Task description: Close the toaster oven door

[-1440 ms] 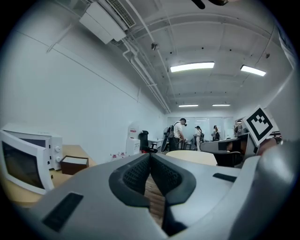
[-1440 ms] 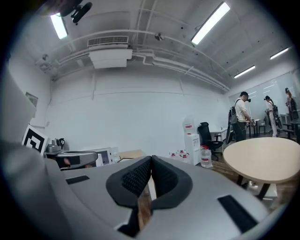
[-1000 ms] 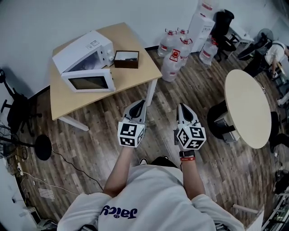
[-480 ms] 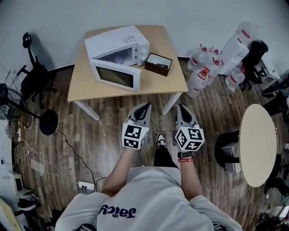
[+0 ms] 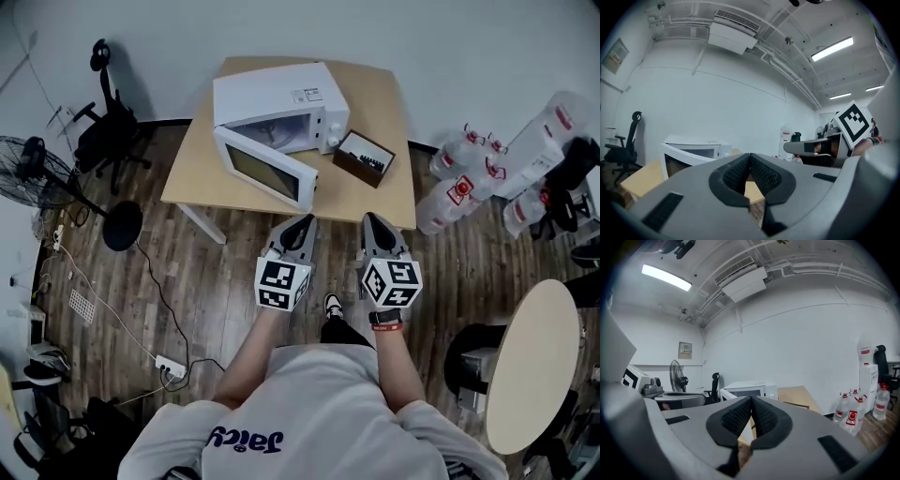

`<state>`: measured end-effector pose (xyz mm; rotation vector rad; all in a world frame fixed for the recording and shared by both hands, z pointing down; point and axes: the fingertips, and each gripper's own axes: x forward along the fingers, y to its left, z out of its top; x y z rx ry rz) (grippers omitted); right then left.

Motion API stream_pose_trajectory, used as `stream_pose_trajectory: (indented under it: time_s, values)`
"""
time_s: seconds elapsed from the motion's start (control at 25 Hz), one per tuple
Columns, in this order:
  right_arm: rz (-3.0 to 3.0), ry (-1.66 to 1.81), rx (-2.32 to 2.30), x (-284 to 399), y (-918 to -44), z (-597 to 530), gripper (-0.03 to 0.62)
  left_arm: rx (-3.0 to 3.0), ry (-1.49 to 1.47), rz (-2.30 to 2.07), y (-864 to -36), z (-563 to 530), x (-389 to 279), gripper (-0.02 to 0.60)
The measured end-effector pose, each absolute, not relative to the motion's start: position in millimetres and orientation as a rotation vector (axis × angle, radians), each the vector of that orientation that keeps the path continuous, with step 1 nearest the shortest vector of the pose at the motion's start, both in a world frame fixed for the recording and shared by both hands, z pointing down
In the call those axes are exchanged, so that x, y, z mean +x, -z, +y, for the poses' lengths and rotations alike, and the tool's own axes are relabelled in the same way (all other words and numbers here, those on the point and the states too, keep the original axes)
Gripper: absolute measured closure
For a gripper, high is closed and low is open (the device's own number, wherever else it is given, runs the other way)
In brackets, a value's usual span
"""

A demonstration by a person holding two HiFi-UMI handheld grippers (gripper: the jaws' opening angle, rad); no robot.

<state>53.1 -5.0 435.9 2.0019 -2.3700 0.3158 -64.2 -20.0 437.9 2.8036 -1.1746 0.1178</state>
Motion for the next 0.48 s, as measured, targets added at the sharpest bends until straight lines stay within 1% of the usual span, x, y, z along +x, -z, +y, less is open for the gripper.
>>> stream_pose_trajectory:
  time_s: [0.48]
  values:
    - [-2.546,-0.366,1.728,62.6,-438.3,-94.2,0.579,2.646,-0.172,-1.398,-448.0,-84.1,-50.2,0.561]
